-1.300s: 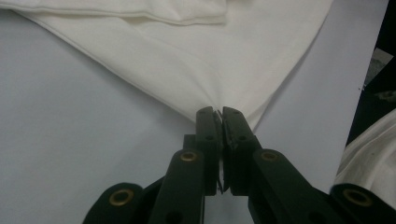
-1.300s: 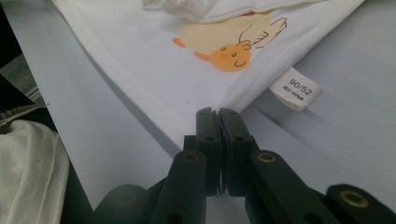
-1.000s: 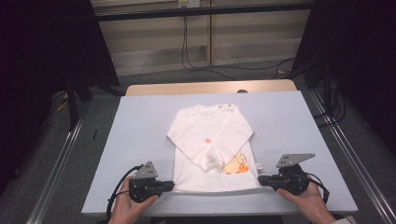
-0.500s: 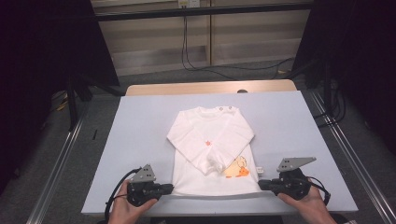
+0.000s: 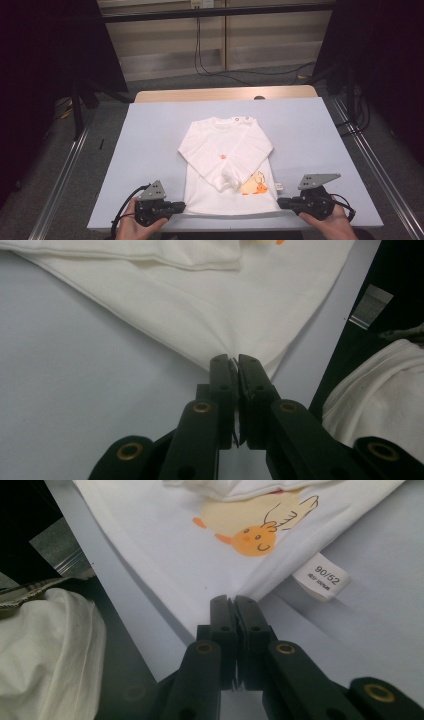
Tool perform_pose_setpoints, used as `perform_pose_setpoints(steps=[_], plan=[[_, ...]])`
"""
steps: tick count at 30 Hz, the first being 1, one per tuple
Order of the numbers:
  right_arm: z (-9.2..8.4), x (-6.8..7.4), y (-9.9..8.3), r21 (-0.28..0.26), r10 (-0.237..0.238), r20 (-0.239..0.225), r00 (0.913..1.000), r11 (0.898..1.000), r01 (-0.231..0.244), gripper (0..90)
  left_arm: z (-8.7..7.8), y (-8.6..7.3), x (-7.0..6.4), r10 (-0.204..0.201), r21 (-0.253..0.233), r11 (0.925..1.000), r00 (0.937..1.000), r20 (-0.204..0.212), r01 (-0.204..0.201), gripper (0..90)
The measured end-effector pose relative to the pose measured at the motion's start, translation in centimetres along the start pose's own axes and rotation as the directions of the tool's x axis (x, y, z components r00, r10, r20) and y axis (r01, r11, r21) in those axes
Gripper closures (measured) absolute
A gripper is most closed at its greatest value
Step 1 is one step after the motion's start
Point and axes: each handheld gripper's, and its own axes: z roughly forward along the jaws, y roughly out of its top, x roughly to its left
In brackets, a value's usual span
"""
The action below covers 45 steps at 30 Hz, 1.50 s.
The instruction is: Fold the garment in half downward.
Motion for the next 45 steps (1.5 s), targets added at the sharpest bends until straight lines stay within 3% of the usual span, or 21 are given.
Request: perform_pose_setpoints(steps=[14, 19, 27, 31, 35, 39, 45], plan=[[0.0, 0.0, -0.3, -0.007, 0.024, -0.008, 0.9997, 1.000, -0.024, 84.9, -0.1, -0.1, -0.3, 0.007, -0.008, 0.9999, 1.0000, 0.004, -0.007, 81.4], [0.0, -0.2, -0.4, -0.024, 0.032, 0.002, 0.9995, 0.999, -0.032, 72.8, -0.3, -0.1, -0.1, -0.015, -0.028, 0.9995, 0.9997, -0.018, 0.015, 66.8], [0.2, -0.4, -0.2, -0.066, 0.047, 0.038, 0.9982, 0.997, -0.044, 43.0, -0.4, -0.2, 0.4, -0.051, -0.086, 0.9952, 0.9969, -0.060, 0.046, 44.9], [0.3, -0.5, -0.1, -0.079, 0.054, 0.057, 0.9969, 0.996, -0.050, 30.3, -0.4, -0.2, 0.6, -0.069, -0.130, 0.9899, 0.9931, -0.095, 0.056, 30.1], [0.2, -0.7, 0.0, -0.124, 0.080, 0.074, 0.9940, 0.990, -0.071, 17.9, -0.6, -0.1, 1.0, -0.087, -0.194, 0.9790, 0.9873, -0.133, 0.061, 17.7], [0.1, -1.2, 0.2, -0.173, 0.115, 0.069, 0.9910, 0.980, -0.101, 11.0, -0.9, -0.1, 1.5, -0.117, -0.240, 0.9672, 0.9843, -0.132, 0.082, 13.3], [-0.4, -1.8, 0.4, -0.262, 0.130, 0.093, 0.9871, 0.960, -0.101, 6.6, -1.0, 0.1, 2.1, -0.131, -0.270, 0.9588, 0.9799, -0.150, 0.087, 8.8]])
